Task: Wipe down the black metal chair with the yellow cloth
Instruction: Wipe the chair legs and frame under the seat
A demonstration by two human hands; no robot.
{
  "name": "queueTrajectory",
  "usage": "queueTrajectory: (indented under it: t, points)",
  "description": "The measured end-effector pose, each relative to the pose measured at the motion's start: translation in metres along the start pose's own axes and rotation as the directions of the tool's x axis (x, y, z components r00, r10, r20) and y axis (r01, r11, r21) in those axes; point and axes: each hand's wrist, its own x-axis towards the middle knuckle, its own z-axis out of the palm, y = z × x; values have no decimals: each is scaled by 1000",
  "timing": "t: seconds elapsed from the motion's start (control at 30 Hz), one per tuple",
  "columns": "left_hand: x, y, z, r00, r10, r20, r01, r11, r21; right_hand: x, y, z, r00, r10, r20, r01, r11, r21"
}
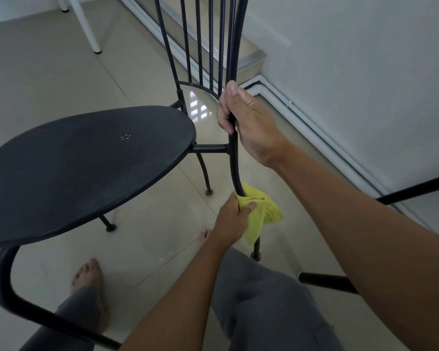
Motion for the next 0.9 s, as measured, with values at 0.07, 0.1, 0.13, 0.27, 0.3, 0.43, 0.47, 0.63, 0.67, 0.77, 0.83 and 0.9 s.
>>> queueTrajectory:
  t: [0.07,0.1,0.13,0.27,0.3,0.43,0.47,0.63,0.67,0.77,0.83,0.9]
  points:
    - [7,21,-19,999,38,-20,-39,999,-30,4,1,3,1000,10,2,-11,998,63]
    - [9,32,-30,998,63,-22,-64,997,-30,5,1,3,1000,13,6,-14,996,92]
    - [12,43,-40,995,96,-24,-97,995,-24,6,1,4,1000,15,15,-17,992,123]
    - [15,57,-51,982,176,-67,-179,983,-40,9,0,2,998,26,54,-37,976,215]
    - [13,53,-46,983,163,-79,-166,985,-43,11,-1,1,998,23,57,-35,974,222]
    - [-1,7,-4,1000,-2,0,2,999,35,13,2,0,997,19,68,-33,978,207]
    - [-4,-4,7,999,-41,30,40,997,61,13,2,0,998,22,67,-35,978,205]
    - [-7,-11,19,993,-113,23,110,990,85,14,3,-2,997,25,68,-40,975,221]
    - [-6,-5,12,996,-88,14,87,993,79,14,4,-2,997,28,66,-42,974,223]
    - [5,24,-21,1000,27,-15,-26,999,33,14,4,0,999,31,43,-40,971,235]
    - [15,46,-44,993,110,-37,-109,993,36,16,3,2,999,29,26,-34,971,237]
    - [24,64,-60,981,178,-74,-178,984,11,18,2,4,1000,29,6,-30,973,228]
